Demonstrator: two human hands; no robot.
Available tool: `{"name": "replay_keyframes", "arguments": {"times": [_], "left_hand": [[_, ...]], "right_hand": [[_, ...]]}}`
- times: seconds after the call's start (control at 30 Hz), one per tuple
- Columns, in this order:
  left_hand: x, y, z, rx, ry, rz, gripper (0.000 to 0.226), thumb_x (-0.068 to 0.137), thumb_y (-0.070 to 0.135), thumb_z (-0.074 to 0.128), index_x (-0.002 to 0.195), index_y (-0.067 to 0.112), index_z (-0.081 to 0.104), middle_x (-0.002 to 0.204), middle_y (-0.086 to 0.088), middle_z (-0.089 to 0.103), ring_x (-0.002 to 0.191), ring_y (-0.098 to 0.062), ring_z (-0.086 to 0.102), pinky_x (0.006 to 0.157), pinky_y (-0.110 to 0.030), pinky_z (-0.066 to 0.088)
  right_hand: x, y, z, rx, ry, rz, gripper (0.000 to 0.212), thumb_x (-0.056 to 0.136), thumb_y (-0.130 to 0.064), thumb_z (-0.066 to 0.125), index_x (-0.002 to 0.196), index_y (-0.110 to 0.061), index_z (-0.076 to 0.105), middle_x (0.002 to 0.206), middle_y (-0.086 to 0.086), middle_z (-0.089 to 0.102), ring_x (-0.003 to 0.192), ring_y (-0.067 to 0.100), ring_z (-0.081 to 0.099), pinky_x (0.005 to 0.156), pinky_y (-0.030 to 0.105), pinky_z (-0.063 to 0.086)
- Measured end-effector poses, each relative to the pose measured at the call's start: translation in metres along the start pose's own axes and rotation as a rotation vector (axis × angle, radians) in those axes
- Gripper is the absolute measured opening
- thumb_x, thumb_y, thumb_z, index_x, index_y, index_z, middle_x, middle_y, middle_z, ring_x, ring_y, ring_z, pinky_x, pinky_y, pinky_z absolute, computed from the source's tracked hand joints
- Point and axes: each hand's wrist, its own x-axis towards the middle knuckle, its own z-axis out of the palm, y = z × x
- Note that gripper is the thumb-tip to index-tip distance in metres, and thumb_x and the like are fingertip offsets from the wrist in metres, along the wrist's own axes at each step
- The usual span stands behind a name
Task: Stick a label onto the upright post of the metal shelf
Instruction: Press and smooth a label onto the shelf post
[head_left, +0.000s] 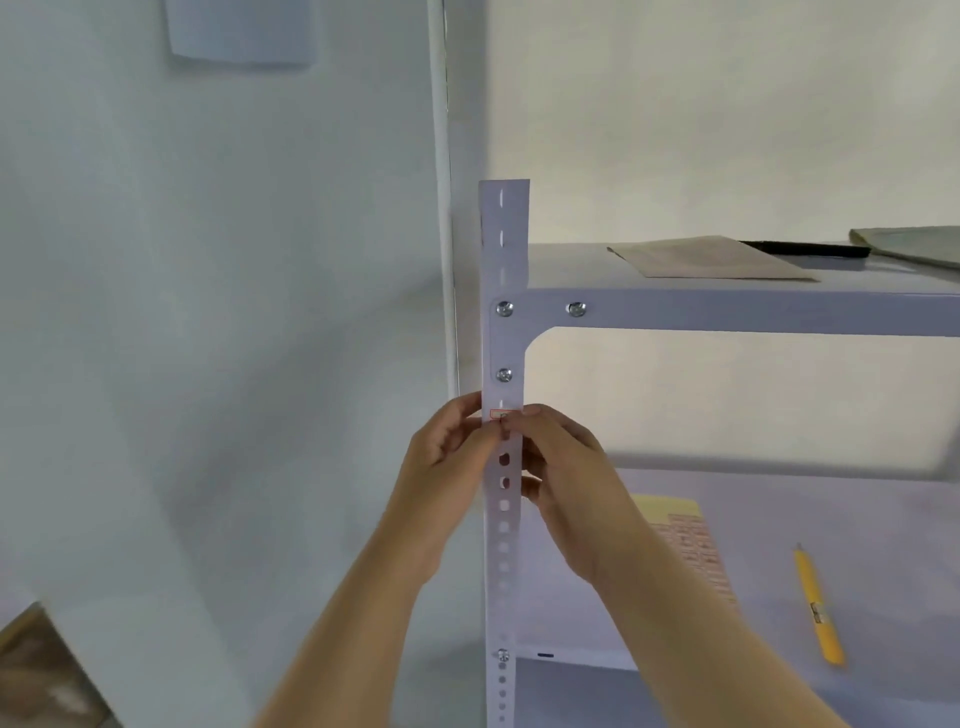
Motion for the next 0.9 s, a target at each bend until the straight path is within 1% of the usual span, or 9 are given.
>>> {"name": "replay_keyframes", "arguments": {"times": [0.1, 0.23, 0.37, 0.43, 0.53, 0.6, 0.67, 0.77, 0.9], "left_hand": [[0.001, 0.002, -0.004, 0.028, -0.044, -0.007, 0.027, 0.101, 0.016, 0.051, 0.12, 0.025, 0.068, 0.105, -0.002, 0.08, 0.099, -0.019, 0.076, 0.085, -0.029, 0.06], [0.005, 0.003, -0.011, 0.035, -0.09, -0.011, 0.025, 0.1, 0.019, 0.055, 0.119, 0.028, 0.069, 0.105, 0.001, 0.079, 0.1, -0.016, 0.075, 0.094, -0.036, 0.057], [0.01, 0.002, -0.015, 0.028, -0.131, -0.01, 0.024, 0.099, 0.019, 0.058, 0.117, 0.03, 0.069, 0.101, 0.0, 0.08, 0.1, -0.016, 0.075, 0.1, -0.04, 0.054], [0.012, 0.0, -0.017, 0.017, -0.122, -0.005, 0.025, 0.097, 0.018, 0.06, 0.116, 0.032, 0.068, 0.1, -0.003, 0.079, 0.1, -0.017, 0.075, 0.101, -0.041, 0.054], [0.015, -0.004, -0.018, 0.013, -0.114, -0.005, 0.028, 0.095, 0.018, 0.062, 0.118, 0.036, 0.064, 0.102, -0.006, 0.077, 0.101, -0.017, 0.073, 0.101, -0.041, 0.054], [0.016, -0.006, -0.018, 0.016, -0.128, -0.003, 0.028, 0.095, 0.021, 0.063, 0.118, 0.036, 0.064, 0.103, -0.006, 0.076, 0.101, -0.016, 0.073, 0.098, -0.039, 0.054], [0.018, -0.006, -0.018, 0.005, -0.144, 0.0, 0.027, 0.094, 0.02, 0.064, 0.117, 0.035, 0.065, 0.101, -0.005, 0.076, 0.099, -0.015, 0.073, 0.093, -0.034, 0.055], [0.018, -0.007, -0.021, -0.01, -0.153, 0.015, 0.029, 0.095, 0.018, 0.064, 0.115, 0.038, 0.065, 0.1, -0.007, 0.076, 0.098, -0.017, 0.074, 0.094, -0.037, 0.056], [0.019, -0.008, -0.021, -0.021, -0.156, 0.03, 0.031, 0.093, 0.023, 0.067, 0.114, 0.044, 0.064, 0.102, -0.01, 0.074, 0.1, -0.02, 0.074, 0.099, -0.045, 0.055]], "right_hand": [[0.003, 0.0, 0.004, 0.021, 0.014, 0.018, 0.021, 0.09, -0.024, 0.053, 0.088, -0.011, 0.069, 0.092, 0.014, 0.067, 0.083, 0.022, 0.061, 0.076, 0.036, 0.045], [0.005, 0.005, 0.011, 0.095, 0.06, -0.016, 0.033, 0.092, -0.02, 0.049, 0.102, 0.01, 0.057, 0.105, 0.038, 0.059, 0.087, 0.026, 0.058, 0.075, 0.037, 0.043], [0.005, 0.008, 0.011, 0.171, 0.085, -0.035, 0.034, 0.092, -0.017, 0.051, 0.103, 0.015, 0.052, 0.099, 0.033, 0.057, 0.089, 0.027, 0.056, 0.076, 0.038, 0.042], [0.005, 0.009, 0.011, 0.196, 0.081, -0.023, 0.033, 0.09, -0.019, 0.052, 0.098, 0.013, 0.051, 0.103, 0.036, 0.057, 0.094, 0.031, 0.057, 0.082, 0.042, 0.042], [0.004, 0.009, 0.014, 0.226, 0.07, -0.009, 0.017, 0.09, -0.017, 0.051, 0.089, -0.003, 0.06, 0.108, 0.037, 0.061, 0.098, 0.035, 0.06, 0.088, 0.045, 0.044], [0.003, 0.008, 0.014, 0.217, 0.061, -0.007, 0.021, 0.093, -0.015, 0.048, 0.084, -0.007, 0.066, 0.11, 0.035, 0.066, 0.098, 0.036, 0.063, 0.09, 0.045, 0.046], [0.001, 0.007, 0.016, 0.205, 0.063, -0.01, 0.028, 0.094, -0.015, 0.047, 0.078, -0.012, 0.07, 0.115, 0.035, 0.066, 0.099, 0.045, 0.063, 0.093, 0.048, 0.047], [0.002, 0.007, 0.018, 0.201, 0.075, 0.003, 0.025, 0.093, -0.016, 0.048, 0.08, -0.012, 0.069, 0.121, 0.038, 0.061, 0.114, 0.052, 0.057, 0.104, 0.06, 0.042], [0.005, 0.01, 0.017, 0.212, 0.09, 0.03, 0.02, 0.089, -0.018, 0.05, 0.085, -0.01, 0.068, 0.123, 0.04, 0.058, 0.118, 0.054, 0.054, 0.108, 0.064, 0.036]]}}
